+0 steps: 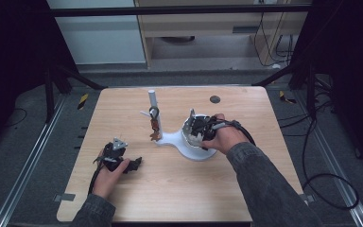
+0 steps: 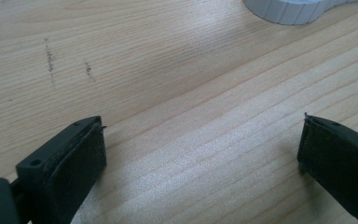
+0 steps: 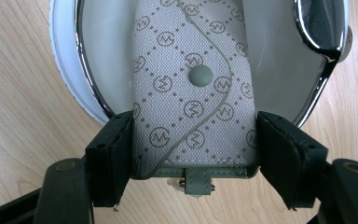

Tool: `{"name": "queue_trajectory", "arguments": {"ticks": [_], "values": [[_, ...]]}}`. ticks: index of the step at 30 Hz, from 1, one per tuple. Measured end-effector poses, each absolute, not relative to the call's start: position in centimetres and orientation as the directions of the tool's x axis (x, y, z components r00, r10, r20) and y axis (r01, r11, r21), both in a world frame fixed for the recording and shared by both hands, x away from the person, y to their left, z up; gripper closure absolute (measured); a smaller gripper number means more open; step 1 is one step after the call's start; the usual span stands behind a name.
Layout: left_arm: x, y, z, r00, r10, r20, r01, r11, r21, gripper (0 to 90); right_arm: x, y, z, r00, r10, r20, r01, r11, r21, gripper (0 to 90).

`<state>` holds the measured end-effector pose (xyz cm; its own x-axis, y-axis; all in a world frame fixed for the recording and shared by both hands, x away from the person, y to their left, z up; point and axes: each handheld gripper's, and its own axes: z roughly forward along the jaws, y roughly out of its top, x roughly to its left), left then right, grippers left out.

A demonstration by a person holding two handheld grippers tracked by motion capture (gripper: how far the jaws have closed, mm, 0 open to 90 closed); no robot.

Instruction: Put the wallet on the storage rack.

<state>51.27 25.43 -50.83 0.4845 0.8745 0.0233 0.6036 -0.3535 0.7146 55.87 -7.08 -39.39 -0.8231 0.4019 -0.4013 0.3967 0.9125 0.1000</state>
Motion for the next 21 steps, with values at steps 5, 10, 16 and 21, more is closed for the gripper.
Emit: {"name": "queue_trajectory", "arguments": {"ticks": [5, 10, 16, 21], "values": [[51.27, 25.42, -50.83, 0.485, 0.874, 0.023, 0.603, -0.353, 0.715, 0.4, 55.93, -7.02, -39.46, -0.823, 0.407, -0.397, 0.401, 0.91, 0.101, 30.6], [51.27, 25.42, -50.83, 0.485, 0.874, 0.023, 0.604, -0.354, 0.715, 0.4, 55.98, -6.99, -39.52, -0.824, 0.407, -0.394, 0.401, 0.91, 0.101, 30.6], [51.27, 25.43, -50.83, 0.485, 0.874, 0.023, 0.604, -0.354, 0.714, 0.4, 56.03, -6.96, -39.56, -0.826, 0.406, -0.391, 0.401, 0.911, 0.1, 30.4], [51.27, 25.43, -50.83, 0.485, 0.874, 0.023, 0.604, -0.354, 0.714, 0.4, 56.1, -7.02, -39.57, -0.826, 0.413, -0.384, 0.405, 0.908, 0.106, 30.1]]}}
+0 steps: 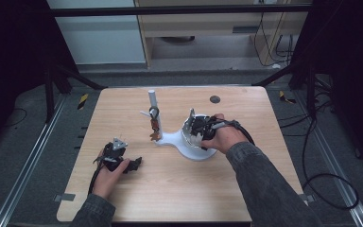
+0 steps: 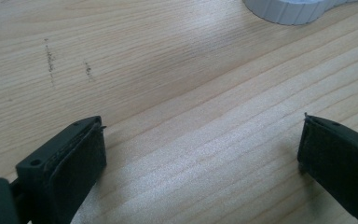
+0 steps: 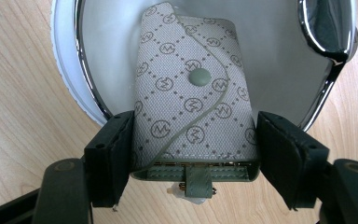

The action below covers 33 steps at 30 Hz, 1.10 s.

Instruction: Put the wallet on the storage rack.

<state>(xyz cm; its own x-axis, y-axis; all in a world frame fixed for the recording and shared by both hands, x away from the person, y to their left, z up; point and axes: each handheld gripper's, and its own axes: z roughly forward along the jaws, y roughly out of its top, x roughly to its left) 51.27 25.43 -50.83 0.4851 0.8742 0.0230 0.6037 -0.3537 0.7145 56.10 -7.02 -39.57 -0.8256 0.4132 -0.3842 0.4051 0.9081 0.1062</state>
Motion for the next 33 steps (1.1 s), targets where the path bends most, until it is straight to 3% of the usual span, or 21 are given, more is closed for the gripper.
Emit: {"name": "queue_trajectory", "arguments": {"ticks": [22, 25, 26, 33], "values": [[51.3, 25.4, -50.8, 0.486, 0.874, 0.025, 0.603, -0.355, 0.715, 0.3, 56.1, -7.2, -39.6, -0.822, 0.429, -0.374, 0.413, 0.902, 0.127, 27.6], [51.3, 25.4, -50.8, 0.486, 0.874, 0.025, 0.603, -0.356, 0.714, 0.3, 56.0, -7.3, -39.3, -0.813, 0.443, -0.377, 0.424, 0.895, 0.137, 23.9], [51.3, 25.4, -50.8, 0.486, 0.873, 0.025, 0.603, -0.356, 0.714, 0.2, 55.9, -7.5, -39.1, -0.809, 0.452, -0.377, 0.43, 0.891, 0.144, 19.0], [51.3, 25.4, -50.8, 0.486, 0.874, 0.025, 0.602, -0.355, 0.715, 0.2, 55.4, -8.2, -38.4, -0.801, 0.464, -0.379, 0.431, 0.885, 0.173, 15.9]]}}
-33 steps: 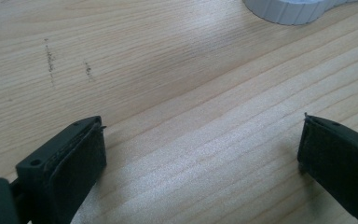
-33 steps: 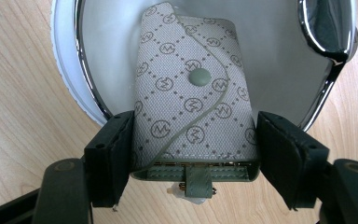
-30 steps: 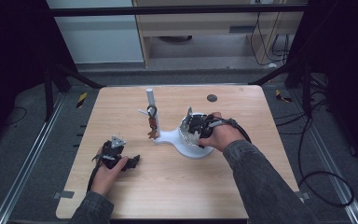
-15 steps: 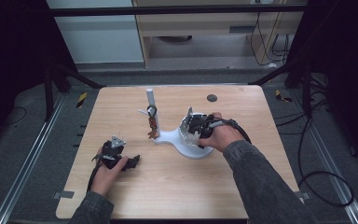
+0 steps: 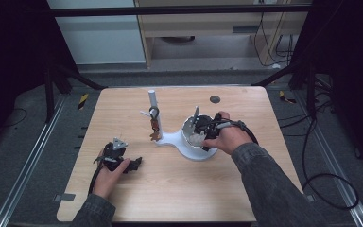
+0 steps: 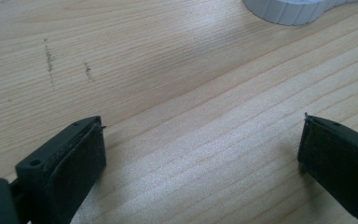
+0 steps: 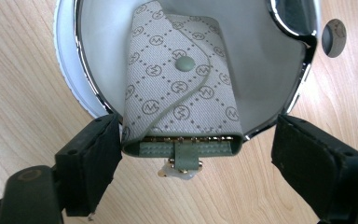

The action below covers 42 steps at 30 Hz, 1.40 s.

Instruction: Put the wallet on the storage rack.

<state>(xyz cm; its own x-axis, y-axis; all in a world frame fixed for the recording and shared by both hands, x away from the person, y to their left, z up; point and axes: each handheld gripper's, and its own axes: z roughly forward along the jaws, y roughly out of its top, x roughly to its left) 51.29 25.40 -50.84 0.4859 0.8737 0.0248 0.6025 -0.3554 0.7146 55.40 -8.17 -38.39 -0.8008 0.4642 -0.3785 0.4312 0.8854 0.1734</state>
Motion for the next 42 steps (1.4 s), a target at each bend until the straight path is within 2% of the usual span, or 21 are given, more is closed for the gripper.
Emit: {"name": "queue_trajectory", "arguments": {"ticks": [17, 39, 42], "values": [[51.3, 25.4, -50.8, 0.487, 0.873, 0.025, 0.602, -0.357, 0.714, 0.2, 53.9, -8.8, -37.2, -0.792, 0.453, -0.41, 0.39, 0.891, 0.23, 7.6], [51.3, 25.4, -50.8, 0.486, 0.874, 0.024, 0.603, -0.355, 0.715, 0.1, 52.5, -11.0, -36.6, -0.769, 0.492, -0.409, 0.391, 0.867, 0.308, 7.5], [51.3, 25.3, -50.8, 0.486, 0.874, 0.024, 0.603, -0.355, 0.715, 0.1, 52.2, -11.5, -36.1, -0.761, 0.507, -0.406, 0.388, 0.856, 0.341, 7.2]]}}
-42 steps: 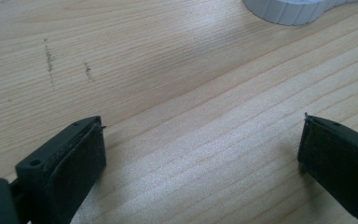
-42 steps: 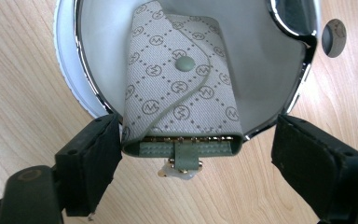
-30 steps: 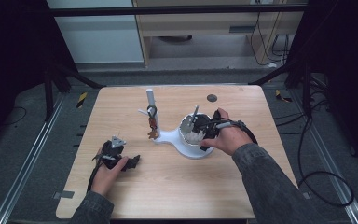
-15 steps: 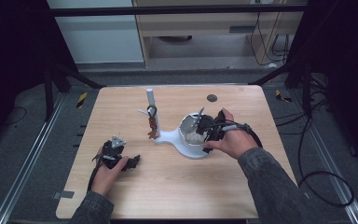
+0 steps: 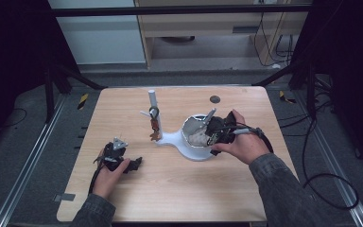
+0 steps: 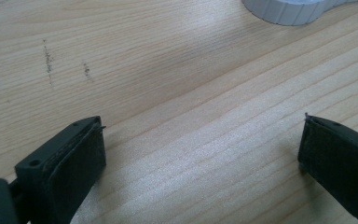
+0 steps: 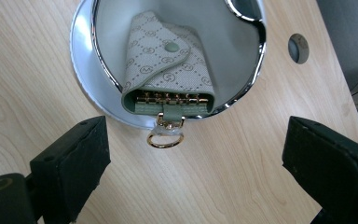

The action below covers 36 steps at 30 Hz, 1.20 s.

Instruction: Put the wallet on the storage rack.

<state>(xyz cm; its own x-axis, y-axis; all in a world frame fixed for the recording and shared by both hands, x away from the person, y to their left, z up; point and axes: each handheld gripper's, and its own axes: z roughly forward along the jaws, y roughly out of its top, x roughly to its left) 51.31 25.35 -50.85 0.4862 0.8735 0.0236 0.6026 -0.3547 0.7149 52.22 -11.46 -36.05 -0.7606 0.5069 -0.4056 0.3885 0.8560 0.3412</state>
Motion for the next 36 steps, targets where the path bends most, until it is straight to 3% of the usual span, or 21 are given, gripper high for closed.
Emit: {"name": "queue_trajectory", "arguments": {"ticks": [36], "values": [[51.3, 25.4, -50.8, 0.488, 0.872, 0.027, 0.603, -0.359, 0.712, 0.0, 51.2, -17.2, -36.9, -0.667, 0.659, -0.347, 0.454, 0.729, 0.513, 7.1]]}}
